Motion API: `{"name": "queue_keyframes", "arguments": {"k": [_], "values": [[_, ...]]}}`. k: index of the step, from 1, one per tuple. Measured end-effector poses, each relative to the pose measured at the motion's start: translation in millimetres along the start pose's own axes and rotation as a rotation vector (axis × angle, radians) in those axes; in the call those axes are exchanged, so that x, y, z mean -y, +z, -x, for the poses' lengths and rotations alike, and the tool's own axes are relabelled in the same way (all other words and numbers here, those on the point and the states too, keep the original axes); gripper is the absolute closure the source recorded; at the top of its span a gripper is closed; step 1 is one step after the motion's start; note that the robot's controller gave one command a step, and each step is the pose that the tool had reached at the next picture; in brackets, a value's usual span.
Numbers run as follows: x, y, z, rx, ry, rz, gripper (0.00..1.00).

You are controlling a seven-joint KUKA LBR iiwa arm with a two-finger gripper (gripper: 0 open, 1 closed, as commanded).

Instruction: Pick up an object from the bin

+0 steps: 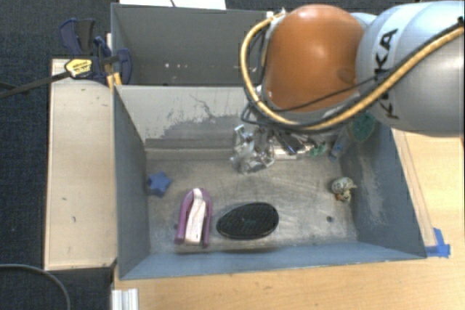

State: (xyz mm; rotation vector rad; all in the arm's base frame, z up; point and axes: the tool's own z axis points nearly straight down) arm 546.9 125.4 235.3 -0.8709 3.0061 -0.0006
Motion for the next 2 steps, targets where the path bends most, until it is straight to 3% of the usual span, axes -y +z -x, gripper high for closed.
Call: {"name": "queue_keyframes", "arguments": {"k": [1, 2], "values": [[-0.8, 4.7, -1.1, -0.008, 0.001, 0.004, 0.0], [-9.3, 120.7, -68.6, -0.014, -0.488, 0.008, 0.0]]}}
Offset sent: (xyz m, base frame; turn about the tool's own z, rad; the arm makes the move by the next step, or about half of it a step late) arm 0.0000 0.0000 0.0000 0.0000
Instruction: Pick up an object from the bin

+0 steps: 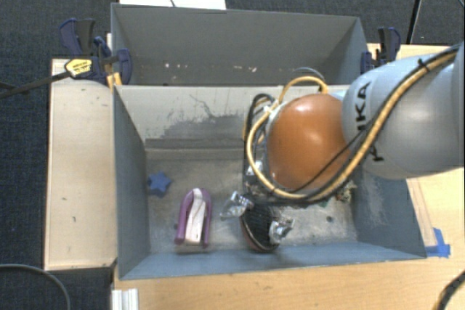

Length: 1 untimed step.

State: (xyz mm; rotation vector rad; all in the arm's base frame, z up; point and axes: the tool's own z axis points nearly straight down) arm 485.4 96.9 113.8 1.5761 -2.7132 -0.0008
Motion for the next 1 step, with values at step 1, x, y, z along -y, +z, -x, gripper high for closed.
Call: {"name": "queue_keyframes", "arguments": {"k": [1], "values": [[22.3, 42.3, -14.6, 0.005, 0.025, -0.002, 0.0]]}}
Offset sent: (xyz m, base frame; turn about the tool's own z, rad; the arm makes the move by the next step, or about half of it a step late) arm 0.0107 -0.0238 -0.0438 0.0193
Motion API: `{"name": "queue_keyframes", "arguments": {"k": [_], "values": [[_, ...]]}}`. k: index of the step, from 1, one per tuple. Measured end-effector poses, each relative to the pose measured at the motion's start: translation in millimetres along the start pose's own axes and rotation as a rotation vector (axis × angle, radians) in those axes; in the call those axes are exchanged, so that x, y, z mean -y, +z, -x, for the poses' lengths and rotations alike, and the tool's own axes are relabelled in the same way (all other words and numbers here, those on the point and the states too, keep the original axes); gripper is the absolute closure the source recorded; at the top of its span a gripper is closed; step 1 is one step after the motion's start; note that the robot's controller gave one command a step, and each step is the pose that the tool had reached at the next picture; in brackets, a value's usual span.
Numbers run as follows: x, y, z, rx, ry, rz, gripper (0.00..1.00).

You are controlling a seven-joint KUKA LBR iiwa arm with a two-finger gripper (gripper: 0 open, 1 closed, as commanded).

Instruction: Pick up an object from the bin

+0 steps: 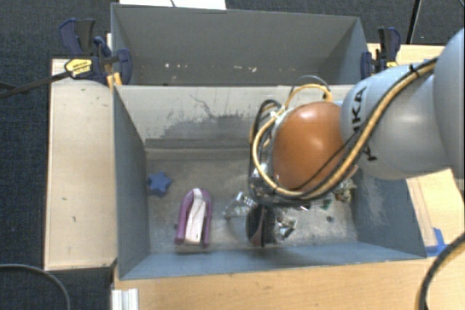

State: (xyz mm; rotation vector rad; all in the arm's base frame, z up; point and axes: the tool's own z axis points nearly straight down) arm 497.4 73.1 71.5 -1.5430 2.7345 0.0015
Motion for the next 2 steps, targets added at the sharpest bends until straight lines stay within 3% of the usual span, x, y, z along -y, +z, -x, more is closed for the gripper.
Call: {"name": "queue_keyframes", "arguments": {"k": [1, 2], "values": [[0.5, -2.5, 1.2, 0.002, -0.003, -0.004, 1.0], [-10.2, -137.2, 15.4, 0.005, -0.009, -0.006, 1.0]]}}
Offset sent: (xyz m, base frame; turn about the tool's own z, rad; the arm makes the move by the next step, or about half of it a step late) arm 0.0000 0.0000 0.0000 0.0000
